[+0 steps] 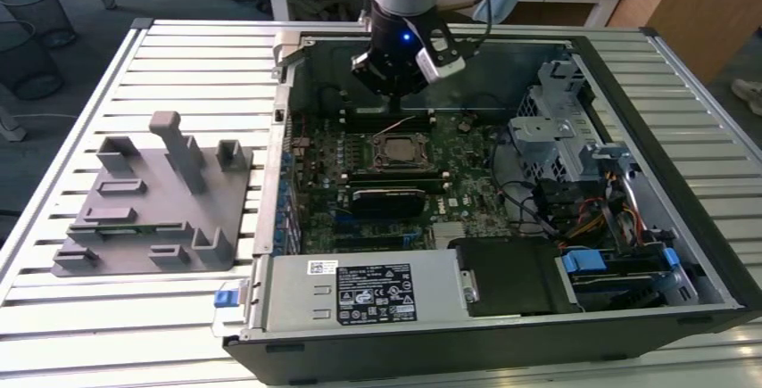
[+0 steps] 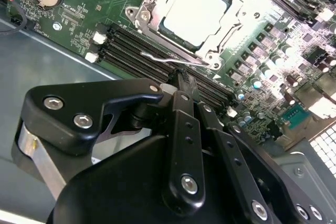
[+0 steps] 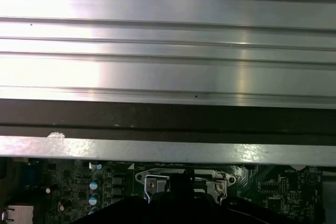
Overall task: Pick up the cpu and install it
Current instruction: 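Install the first cpu locking lever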
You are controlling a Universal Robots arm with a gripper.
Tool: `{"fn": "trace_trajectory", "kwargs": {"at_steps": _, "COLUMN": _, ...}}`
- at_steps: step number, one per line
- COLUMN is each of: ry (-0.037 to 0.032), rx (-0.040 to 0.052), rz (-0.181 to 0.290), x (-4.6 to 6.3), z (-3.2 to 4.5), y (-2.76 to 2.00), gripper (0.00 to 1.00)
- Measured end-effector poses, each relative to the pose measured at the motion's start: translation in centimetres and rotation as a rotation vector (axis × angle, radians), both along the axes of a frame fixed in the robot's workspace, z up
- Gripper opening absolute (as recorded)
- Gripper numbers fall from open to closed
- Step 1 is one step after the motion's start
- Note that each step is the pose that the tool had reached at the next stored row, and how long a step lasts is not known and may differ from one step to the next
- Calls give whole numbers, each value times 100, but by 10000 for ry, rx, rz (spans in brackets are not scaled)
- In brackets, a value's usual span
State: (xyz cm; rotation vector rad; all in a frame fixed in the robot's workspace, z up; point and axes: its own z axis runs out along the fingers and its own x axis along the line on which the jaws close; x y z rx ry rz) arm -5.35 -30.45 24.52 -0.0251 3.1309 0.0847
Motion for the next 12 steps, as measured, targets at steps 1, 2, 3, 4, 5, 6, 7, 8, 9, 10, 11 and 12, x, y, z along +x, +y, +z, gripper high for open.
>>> {"fn": "trace_trajectory", "kwargs": {"at_steps": 1, "ry": 1, "rx": -2, "rz": 1, "x": 0, "z": -2, "y": 0, "gripper": 11}}
{"fn": "trace_trajectory", "kwargs": {"at_steps": 2, "ry": 1, "rx": -3, "rz": 7, "x": 1, "z": -3, "y": 0, "gripper": 11}}
{"fn": "trace_trajectory", "kwargs": {"at_steps": 3, "ry": 0, "rx": -1, "rz": 20, "x": 1, "z": -6, "y": 0, "gripper": 11}}
{"fn": "trace_trajectory", "kwargs": {"at_steps": 4, "ry": -2, "rx": 2, "rz": 53, "x": 2, "z": -11, "y": 0, "gripper": 11}}
{"fn": "trace_trajectory", "kwargs": {"at_steps": 5, "ry": -1, "rx": 1, "rz": 111, "x": 2, "z": -14, "y": 0, "gripper": 11}}
{"fn": "trace_trajectory", "kwargs": {"at_steps": 6, "ry": 0, "rx": -1, "rz": 177, "x": 2, "z": -15, "y": -1, "gripper": 11}}
{"fn": "trace_trajectory", "kwargs": {"at_steps": 7, "ry": 0, "rx": -1, "rz": 242, "x": 2, "z": -17, "y": -1, "gripper": 11}}
{"fn": "trace_trajectory", "kwargs": {"at_steps": 8, "ry": 1, "rx": -2, "rz": 280, "x": 2, "z": -18, "y": -1, "gripper": 11}}
{"fn": "trace_trajectory", "kwargs": {"at_steps": 9, "ry": 1, "rx": -2, "rz": 287, "x": 3, "z": -19, "y": -1, "gripper": 11}}
{"fn": "trace_trajectory", "kwargs": {"at_steps": 10, "ry": 1, "rx": -1, "rz": 289, "x": 4, "z": -19, "y": -1, "gripper": 11}}
{"fn": "trace_trajectory", "kwargs": {"at_steps": 11, "ry": 0, "rx": -1, "rz": 290, "x": 7, "z": -20, "y": -1, "gripper": 11}}
{"fn": "trace_trajectory", "kwargs": {"at_steps": 12, "ry": 0, "rx": 1, "rz": 289, "x": 11, "z": -20, "y": -1, "gripper": 11}}
